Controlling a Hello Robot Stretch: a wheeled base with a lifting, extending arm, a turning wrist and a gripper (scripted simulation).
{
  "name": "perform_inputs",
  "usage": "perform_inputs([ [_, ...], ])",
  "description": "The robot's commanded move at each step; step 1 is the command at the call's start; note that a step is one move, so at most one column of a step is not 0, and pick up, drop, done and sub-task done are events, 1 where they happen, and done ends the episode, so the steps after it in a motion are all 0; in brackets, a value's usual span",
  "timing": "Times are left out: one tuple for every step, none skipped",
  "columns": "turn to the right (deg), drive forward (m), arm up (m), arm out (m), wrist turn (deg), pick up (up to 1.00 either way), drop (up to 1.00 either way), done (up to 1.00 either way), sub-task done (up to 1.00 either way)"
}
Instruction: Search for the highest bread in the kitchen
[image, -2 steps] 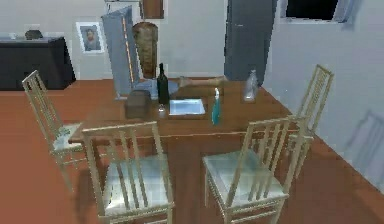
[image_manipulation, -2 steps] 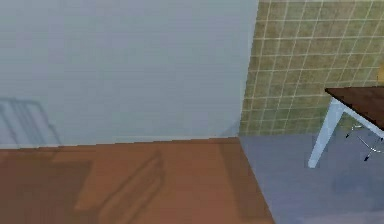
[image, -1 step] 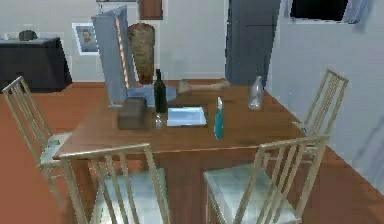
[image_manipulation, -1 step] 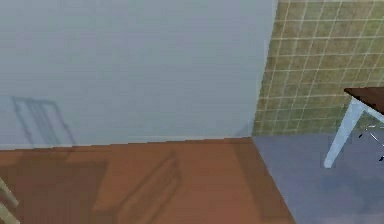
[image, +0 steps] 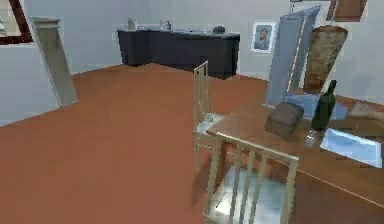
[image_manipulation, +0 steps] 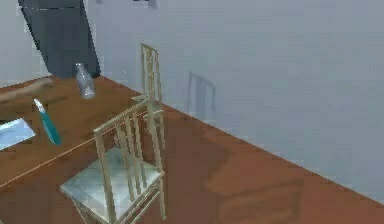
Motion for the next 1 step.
perform_inputs([
  [-45.0, 0.0, 0.0, 0.0, 0.0, 0.0, 0.0, 0.0, 0.0],
])
